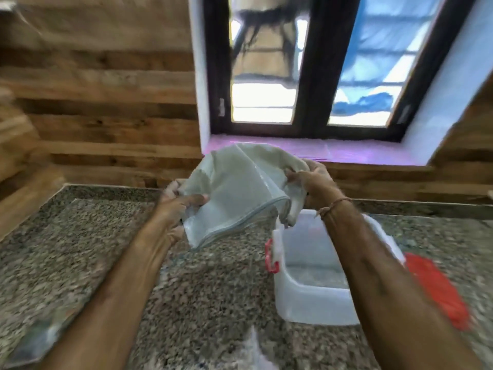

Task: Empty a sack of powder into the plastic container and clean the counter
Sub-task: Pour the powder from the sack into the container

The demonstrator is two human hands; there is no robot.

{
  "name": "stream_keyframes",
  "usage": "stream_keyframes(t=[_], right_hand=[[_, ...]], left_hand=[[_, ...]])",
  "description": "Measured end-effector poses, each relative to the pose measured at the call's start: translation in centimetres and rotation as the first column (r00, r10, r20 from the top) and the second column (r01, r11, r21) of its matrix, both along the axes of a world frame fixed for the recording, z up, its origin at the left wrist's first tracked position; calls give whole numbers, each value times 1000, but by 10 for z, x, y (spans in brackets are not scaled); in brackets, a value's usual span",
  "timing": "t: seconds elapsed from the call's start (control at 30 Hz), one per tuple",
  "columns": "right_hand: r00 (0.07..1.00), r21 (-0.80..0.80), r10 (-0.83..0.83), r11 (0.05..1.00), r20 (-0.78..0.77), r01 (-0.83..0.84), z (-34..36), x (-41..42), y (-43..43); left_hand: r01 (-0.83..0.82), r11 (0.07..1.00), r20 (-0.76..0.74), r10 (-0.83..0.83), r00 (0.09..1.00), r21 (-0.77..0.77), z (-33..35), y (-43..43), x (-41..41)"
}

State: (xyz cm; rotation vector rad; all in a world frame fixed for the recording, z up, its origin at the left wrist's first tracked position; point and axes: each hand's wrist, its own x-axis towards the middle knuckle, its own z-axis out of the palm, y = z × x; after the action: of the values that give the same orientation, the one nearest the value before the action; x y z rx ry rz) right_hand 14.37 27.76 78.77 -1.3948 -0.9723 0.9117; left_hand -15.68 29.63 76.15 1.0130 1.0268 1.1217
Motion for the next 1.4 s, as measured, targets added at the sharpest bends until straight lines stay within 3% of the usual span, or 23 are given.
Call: stream_keyframes(t=[0.13, 0.23, 0.33, 0.43, 0.53, 0.6, 0.7, 0.9, 1.07, 1.27, 1.4], right_hand=[[995, 107, -85, 990, -56, 91, 2, 85, -37], [988, 200, -124, 970, -93, 141, -37, 134, -61], [968, 192, -38, 978, -247, 87, -75, 161, -82], [891, 128, 65, 992, -449, -8, -93, 177, -99], [839, 132, 54, 991, -542, 22, -101, 183, -100], [832, 137, -15, 985, -554, 109, -103, 180, -96], [863, 150, -51, 978, -502, 145, -108, 180, -92], [882, 136, -59, 981, -468, 138, -100, 200, -94], [969, 121, -32, 991, -245, 63, -92, 208, -93], [996, 96, -82, 992, -20, 84, -83, 211, -82], [993, 70, -111, 992, 38, 108, -71, 214, -77]], left_hand=[[30, 994, 27, -33, 999, 107, -7, -20, 102], [46, 989, 13, -48, 999, 141, -36, -40, 158], [69, 978, -100, -50, 994, 198, -72, -56, 188], [162, 956, -259, -97, 961, 246, -81, -64, 196], [190, 961, -189, -152, 970, 202, -77, -67, 197], [125, 972, -129, -101, 987, 200, -76, -68, 200], [9, 971, -131, 23, 991, 238, -81, -65, 207], [36, 988, -22, -33, 999, 153, -84, -61, 204], [-101, 989, -28, 105, 994, 105, -78, -63, 213], [-160, 959, -159, 200, 967, 234, -70, -66, 215], [-254, 955, -105, 271, 957, 154, -64, -68, 210]])
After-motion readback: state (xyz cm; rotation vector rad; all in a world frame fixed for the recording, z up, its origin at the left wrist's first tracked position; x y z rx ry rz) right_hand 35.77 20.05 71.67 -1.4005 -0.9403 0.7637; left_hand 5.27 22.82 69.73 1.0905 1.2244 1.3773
